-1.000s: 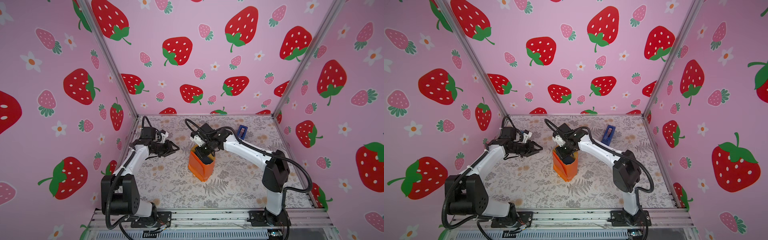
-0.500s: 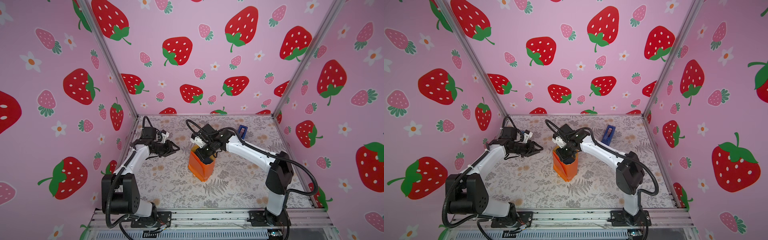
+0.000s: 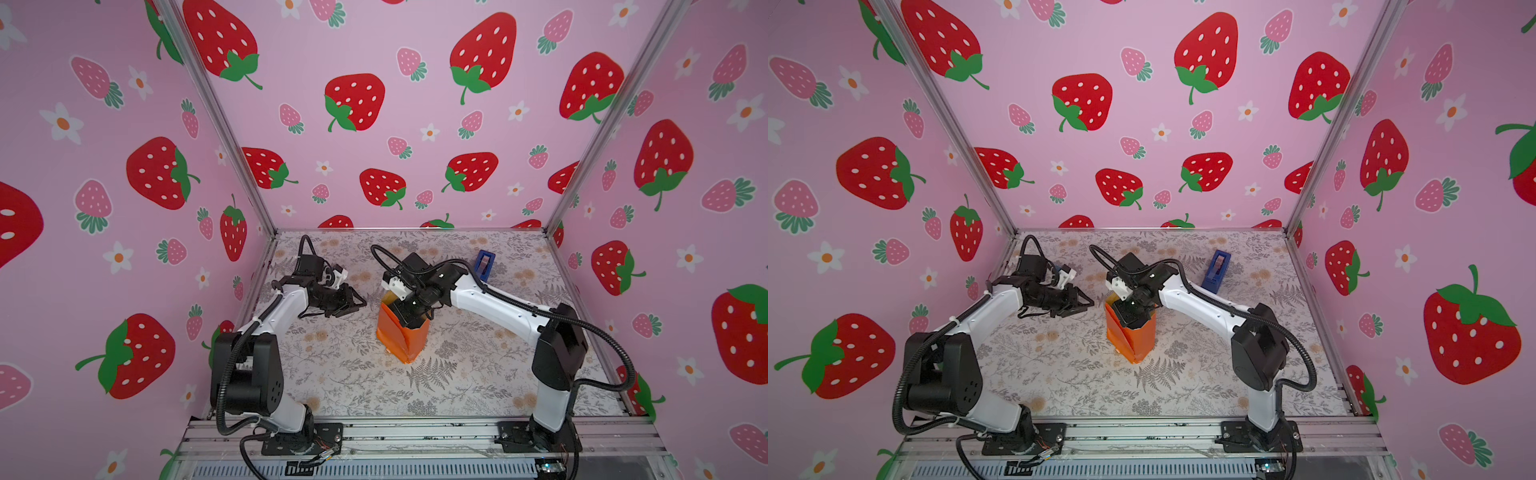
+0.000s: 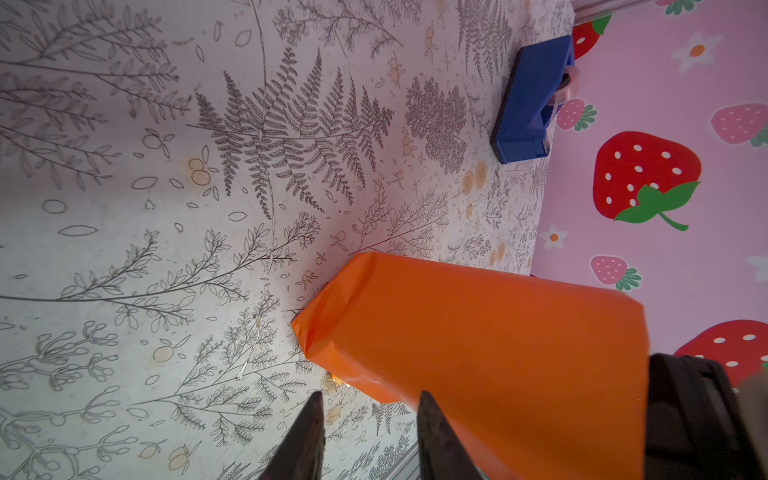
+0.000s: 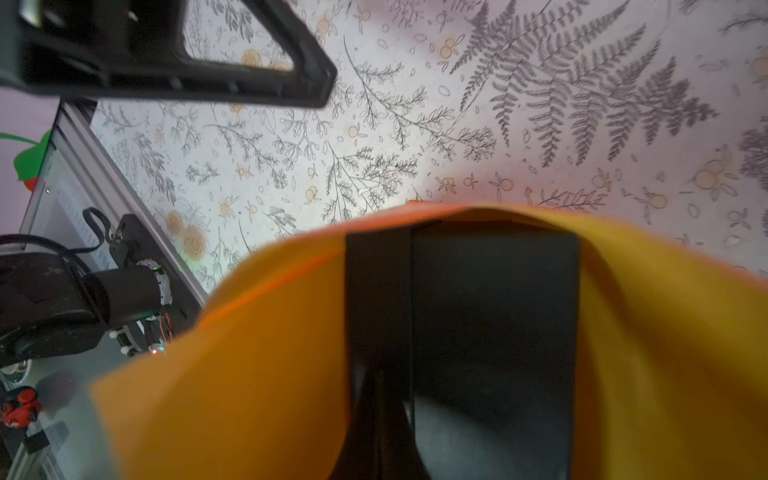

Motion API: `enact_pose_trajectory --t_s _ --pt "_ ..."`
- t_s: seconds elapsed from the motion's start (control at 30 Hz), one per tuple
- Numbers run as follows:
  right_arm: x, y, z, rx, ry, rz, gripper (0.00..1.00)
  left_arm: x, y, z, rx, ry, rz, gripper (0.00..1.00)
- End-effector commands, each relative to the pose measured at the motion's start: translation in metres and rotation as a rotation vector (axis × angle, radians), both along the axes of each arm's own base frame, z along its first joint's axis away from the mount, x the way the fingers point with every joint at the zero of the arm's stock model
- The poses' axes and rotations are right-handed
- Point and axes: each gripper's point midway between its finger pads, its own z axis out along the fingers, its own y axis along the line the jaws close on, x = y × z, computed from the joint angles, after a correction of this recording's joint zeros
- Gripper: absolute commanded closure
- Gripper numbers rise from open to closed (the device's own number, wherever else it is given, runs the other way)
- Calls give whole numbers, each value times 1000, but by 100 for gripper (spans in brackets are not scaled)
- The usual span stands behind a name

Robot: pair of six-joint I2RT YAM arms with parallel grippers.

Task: Wrap a gift box in wrapping paper
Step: Press the gift box onto the wrapping paper, then rotate the gift box at the center of the table.

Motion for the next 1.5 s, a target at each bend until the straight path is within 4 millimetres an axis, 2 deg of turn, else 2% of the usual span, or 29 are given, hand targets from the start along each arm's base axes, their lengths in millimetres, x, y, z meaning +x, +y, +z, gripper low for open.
enact_pose_trajectory --t_s 0.0,0.07,0.13,0.23,0.33,0.4,0.5,0.57,0.63,0.73,0.8,0.97,1.07,1.27,1.37,1.47 --pt "15 -13 53 73 -75 -87 98 17 -17 13 -8 -46 -44 63" --pt "21 -32 66 88 -93 -161 95 23 -27 9 -5 -36 -70 64" --pt "24 -55 70 84 -100 -241 93 28 -35 5 -8 -21 -92 66" --pt "23 -95 67 59 -125 -362 89 32 -45 -6 -3 14 -127 69" --pt "12 -131 37 31 -79 -454 88 31 -56 -17 -16 50 -165 72" --pt "-1 -140 15 49 -23 -481 88 29 -63 -24 -30 71 -189 74" --pt "-22 -129 -15 154 95 -472 89 23 -68 -39 -40 118 -206 77" --pt "-38 -102 -27 299 193 -401 89 18 -68 -48 -52 147 -200 78" --pt "-48 -86 -41 376 286 -364 89 12 -67 -54 -54 168 -193 79" --pt "-44 -75 -60 373 317 -346 90 2 -65 -59 -57 187 -181 80" --pt "-34 -71 -64 362 298 -351 92 -5 -64 -60 -62 192 -169 81" --pt "1 -75 -65 360 251 -393 96 -13 -59 -60 -71 181 -118 83" --pt "13 -76 -62 373 253 -374 96 -13 -58 -57 -80 165 -80 83" --pt "23 -75 -57 355 242 -314 96 -9 -50 -51 -38 106 -15 84" --pt "29 -89 -61 317 220 -345 96 -7 -42 -50 11 78 14 83" --pt "38 -109 -61 304 167 -405 91 -5 -28 -46 81 31 40 80"
